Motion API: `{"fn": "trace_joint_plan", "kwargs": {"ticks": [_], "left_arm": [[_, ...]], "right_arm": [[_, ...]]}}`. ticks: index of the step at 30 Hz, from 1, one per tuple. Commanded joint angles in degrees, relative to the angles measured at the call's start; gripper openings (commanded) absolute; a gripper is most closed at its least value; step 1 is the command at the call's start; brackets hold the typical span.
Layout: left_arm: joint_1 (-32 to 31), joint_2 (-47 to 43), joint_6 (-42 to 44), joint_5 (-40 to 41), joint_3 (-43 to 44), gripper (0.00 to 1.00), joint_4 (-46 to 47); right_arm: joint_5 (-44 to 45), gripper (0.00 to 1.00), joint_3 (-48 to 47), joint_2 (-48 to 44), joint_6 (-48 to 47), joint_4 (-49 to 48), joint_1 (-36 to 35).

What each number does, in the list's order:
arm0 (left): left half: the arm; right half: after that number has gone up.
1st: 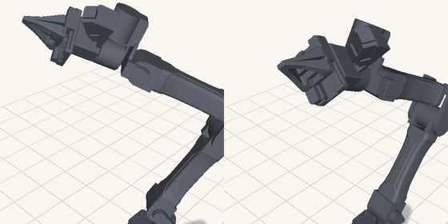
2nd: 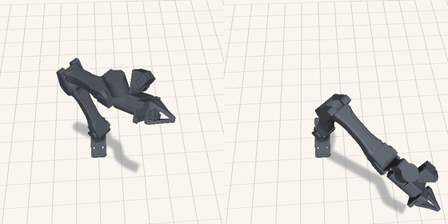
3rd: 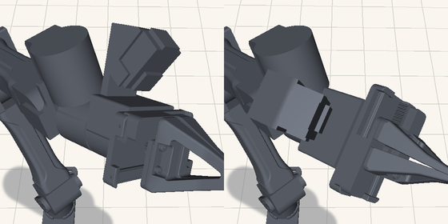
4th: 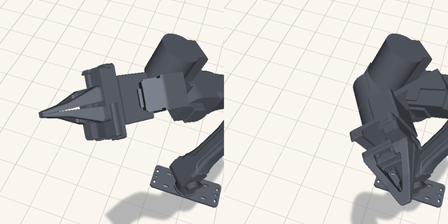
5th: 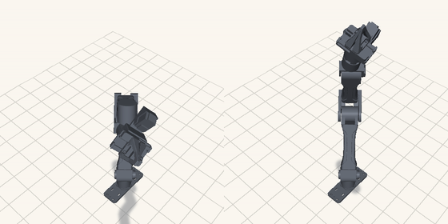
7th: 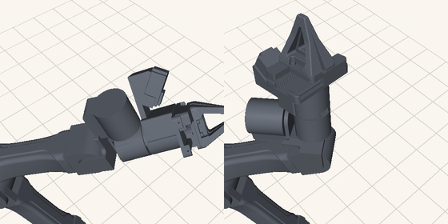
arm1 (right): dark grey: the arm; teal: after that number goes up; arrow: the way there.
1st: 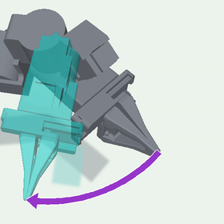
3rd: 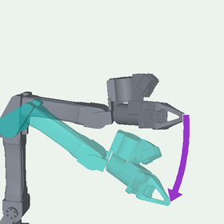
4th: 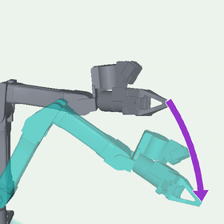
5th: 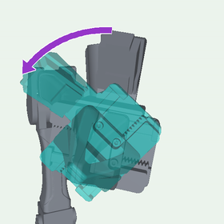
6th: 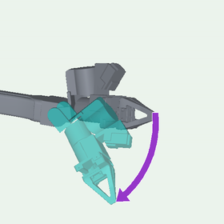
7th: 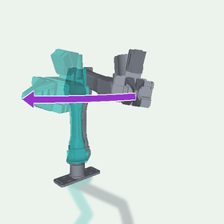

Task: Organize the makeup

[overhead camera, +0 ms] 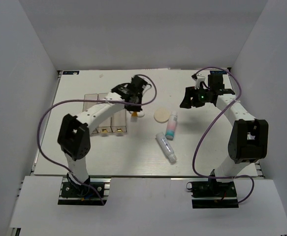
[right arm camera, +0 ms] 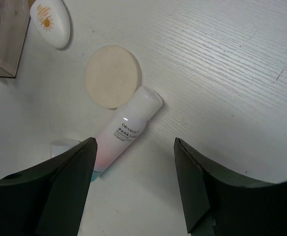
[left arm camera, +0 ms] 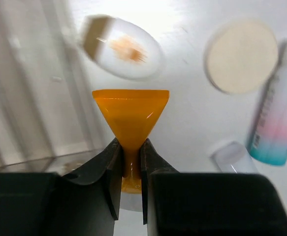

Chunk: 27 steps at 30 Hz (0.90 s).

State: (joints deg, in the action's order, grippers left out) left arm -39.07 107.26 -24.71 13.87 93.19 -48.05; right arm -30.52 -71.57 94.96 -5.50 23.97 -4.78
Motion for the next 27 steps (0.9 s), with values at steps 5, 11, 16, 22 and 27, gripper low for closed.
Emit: {"fn": "trace_joint_plan", "kwargs": {"ticks": [5, 11, 16, 22, 27], "left_arm": [[12.0, -9.2, 2.1, 6.3, -5.9, 0.27, 2.1], [17.4, -7.0, 4.8, 7.6, -8.9, 0.32, 4.6], [20.8, -3.3, 5.0, 9.5, -8.1, 0.35, 4.3], [22.6, -0.1, 6.0, 10.2, -5.6, 0.62, 3.2], [23.2, -1.2, 5.7, 9.4, -4.1, 0.72, 3.2]], "right_arm": [[-3.2, 0.7, 1.6, -2.7, -3.6, 0.0, -0.7], [-4.4, 0.7, 1.6, -2.9, -5.0, 0.2, -1.6], [-4.4, 0.7, 1.5, -3.1, -5.4, 0.3, -2.1], [-4.5, 0.71, 1.6, -3.2, -5.6, 0.2, -2.2], [-4.9, 0.74, 2.0, -3.4, -6.1, 0.1, -2.3]]}}
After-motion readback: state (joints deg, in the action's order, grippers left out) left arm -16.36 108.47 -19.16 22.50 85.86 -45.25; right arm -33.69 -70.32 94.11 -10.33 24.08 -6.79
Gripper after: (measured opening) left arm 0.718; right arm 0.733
